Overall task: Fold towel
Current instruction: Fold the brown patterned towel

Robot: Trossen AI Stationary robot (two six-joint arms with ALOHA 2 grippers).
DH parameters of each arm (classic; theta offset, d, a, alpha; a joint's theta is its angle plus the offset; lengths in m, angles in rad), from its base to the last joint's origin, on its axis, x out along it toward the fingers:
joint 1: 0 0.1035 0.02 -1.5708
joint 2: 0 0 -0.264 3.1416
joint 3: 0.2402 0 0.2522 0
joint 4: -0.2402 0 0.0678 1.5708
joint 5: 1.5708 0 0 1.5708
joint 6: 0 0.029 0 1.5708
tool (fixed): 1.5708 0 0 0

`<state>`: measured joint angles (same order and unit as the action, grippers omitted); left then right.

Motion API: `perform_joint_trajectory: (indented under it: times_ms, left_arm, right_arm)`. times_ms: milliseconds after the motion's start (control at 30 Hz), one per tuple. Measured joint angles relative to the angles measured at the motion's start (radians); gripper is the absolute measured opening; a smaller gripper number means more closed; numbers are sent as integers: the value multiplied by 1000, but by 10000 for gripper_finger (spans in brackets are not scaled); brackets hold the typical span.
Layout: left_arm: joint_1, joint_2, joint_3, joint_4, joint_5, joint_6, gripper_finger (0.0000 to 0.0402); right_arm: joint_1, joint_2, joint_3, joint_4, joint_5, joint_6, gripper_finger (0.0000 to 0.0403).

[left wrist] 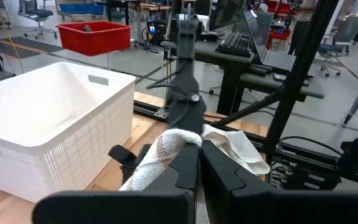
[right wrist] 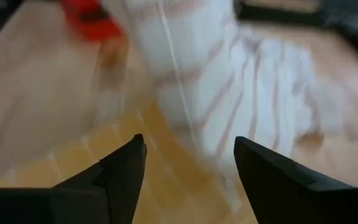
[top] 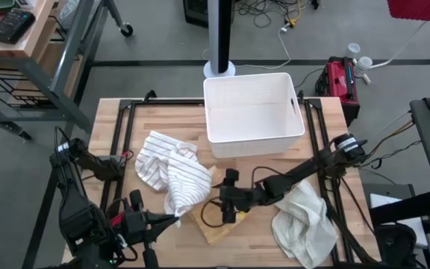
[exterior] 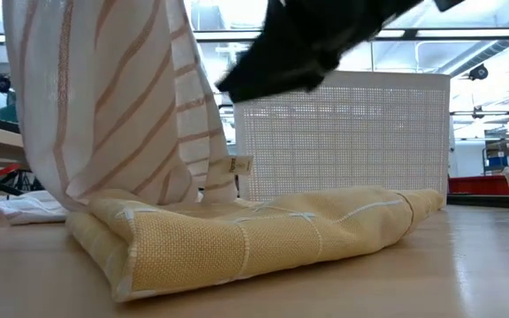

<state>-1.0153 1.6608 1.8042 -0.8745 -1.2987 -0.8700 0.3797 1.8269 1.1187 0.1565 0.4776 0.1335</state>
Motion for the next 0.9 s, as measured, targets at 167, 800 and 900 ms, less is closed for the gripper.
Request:
perform_joint_trajectory:
  times_ms: [167, 800, 900]
  left_arm:
    - [0, 0, 0, 9, -13, 0, 0]
    - [1, -5, 0, 106, -130, 121, 0]
    - [0, -5, 0, 180, -134, 208, 0]
  right_arm:
    - [1, 40, 1, 109, 96, -71, 238]
    - [-64, 210, 79, 262, 202, -160, 212]
    - [-73, 221, 89, 167, 283, -165, 188]
